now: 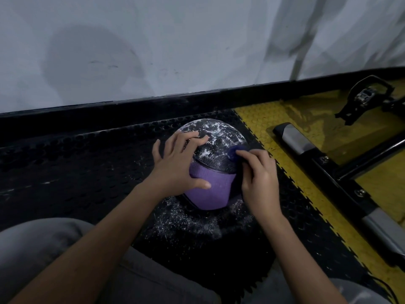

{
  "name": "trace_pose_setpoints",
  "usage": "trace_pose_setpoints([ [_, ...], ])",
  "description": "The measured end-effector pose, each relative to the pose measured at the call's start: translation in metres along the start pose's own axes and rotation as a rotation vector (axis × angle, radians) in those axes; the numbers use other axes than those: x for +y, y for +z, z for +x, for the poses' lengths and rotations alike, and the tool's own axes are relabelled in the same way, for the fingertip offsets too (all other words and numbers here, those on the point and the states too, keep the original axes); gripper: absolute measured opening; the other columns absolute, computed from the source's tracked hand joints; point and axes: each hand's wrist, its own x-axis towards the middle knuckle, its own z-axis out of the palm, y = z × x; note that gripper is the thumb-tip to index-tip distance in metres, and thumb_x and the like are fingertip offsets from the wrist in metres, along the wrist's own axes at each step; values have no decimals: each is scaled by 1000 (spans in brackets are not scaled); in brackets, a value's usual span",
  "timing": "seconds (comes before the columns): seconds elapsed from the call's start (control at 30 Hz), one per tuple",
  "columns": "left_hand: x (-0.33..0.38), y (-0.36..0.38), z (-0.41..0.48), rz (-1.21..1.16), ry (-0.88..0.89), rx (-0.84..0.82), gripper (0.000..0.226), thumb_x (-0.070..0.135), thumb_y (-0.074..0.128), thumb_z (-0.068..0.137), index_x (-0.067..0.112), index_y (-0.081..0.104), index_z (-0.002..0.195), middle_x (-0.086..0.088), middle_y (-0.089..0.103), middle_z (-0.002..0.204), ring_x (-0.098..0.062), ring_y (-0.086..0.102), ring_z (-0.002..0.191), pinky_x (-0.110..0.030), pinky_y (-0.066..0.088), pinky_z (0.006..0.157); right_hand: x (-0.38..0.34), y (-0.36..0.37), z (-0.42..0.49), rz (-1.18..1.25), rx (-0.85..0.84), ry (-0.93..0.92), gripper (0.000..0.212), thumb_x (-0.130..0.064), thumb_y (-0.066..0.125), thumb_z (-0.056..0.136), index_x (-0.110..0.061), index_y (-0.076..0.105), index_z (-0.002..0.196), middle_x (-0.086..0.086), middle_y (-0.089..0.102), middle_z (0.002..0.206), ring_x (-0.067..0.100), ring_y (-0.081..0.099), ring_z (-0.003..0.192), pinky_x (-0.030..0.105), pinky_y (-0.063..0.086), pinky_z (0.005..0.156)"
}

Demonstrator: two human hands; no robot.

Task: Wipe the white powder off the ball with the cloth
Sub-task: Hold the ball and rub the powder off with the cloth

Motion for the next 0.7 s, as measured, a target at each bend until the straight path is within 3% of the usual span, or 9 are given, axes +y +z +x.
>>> trace_pose_setpoints([
  [0.17, -1, 1, -2, 20, -19, 17, 100, 56, 75, 61, 45, 16, 140, 20, 7, 145, -1, -8, 135, -49, -11, 111, -23, 7, -17, -91, -92, -254, 29, -9, 50, 84, -10, 67, 107, 10, 60, 106, 27, 44, 84, 33, 40, 75],
  [0.37, 0, 1, -1, -19, 11, 4, 100, 58, 73, 63, 43, 15, 142, 19, 6, 146, 0, -10, 135, -49, -13, 110, 6, -2, 3, 4, 9, 42, 25, 1, 56, 86, -7, 67, 106, 8, 59, 101, 31, 50, 84, 18, 30, 72],
  [0.57, 1, 1, -1, 8, -4, -4, 99, 56, 74, 63, 44, 15, 141, 20, 5, 146, -1, -9, 135, -49, -11, 112, -24, -1, -11, -86, -111, -213, 31, -4, 57, 80, -11, 67, 108, 8, 59, 107, 25, 45, 84, 31, 40, 75],
  [0.7, 0, -2, -1, -25, 2, -15, 99, 56, 74, 63, 42, 15, 142, 19, 6, 146, 3, -11, 133, -49, -13, 111, 5, -1, 6, -49, -20, 2, 28, 1, 57, 86, -11, 68, 109, 9, 58, 104, 27, 48, 88, 32, 42, 77],
])
